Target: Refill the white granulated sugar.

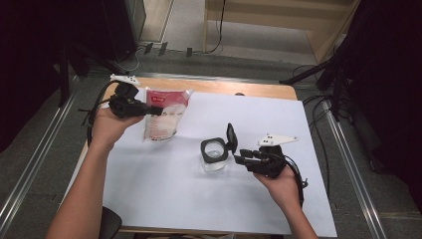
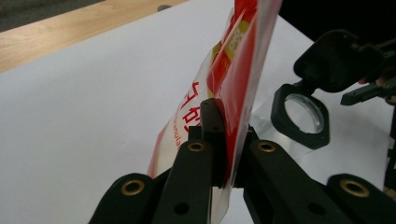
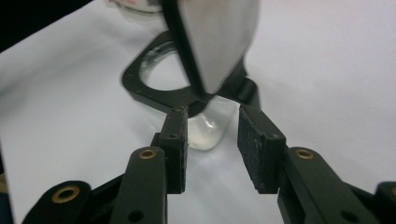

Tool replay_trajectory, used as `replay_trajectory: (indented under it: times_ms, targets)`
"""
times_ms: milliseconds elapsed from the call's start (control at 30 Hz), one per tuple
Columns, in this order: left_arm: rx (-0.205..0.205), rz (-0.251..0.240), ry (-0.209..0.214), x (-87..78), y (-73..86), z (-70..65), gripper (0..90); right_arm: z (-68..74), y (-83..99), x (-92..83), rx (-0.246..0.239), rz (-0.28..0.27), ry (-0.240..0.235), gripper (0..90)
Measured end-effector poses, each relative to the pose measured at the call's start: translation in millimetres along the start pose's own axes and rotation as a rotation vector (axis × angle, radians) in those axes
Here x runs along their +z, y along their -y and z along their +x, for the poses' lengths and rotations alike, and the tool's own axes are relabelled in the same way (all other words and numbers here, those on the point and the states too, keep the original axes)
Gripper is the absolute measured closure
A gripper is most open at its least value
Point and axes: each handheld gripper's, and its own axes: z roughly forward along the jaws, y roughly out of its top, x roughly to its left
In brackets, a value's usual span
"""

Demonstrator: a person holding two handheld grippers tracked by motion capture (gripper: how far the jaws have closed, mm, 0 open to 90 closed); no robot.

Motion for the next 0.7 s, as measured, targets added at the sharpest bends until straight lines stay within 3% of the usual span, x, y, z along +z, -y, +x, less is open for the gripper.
replay_trajectory:
  times_ms: [300,433,700]
  targets:
    - [0.006,0.015,0.01,-3.7,-5.4,-15.8,90.0,16.4,-1.2,-1.4,-0.031,0.008,-0.047,64.0]
    - [0.035,0.025,0.007,-3.0,-6.3,-20.2,90.0,21.9,-2.9,-3.6,-0.041,0.0,-0.047,66.1]
    - [0.027,0.027,0.033,-5.1,-3.9,-26.8,90.0,38.8,-10.5,-0.5,-0.089,-0.002,-0.082,67.0]
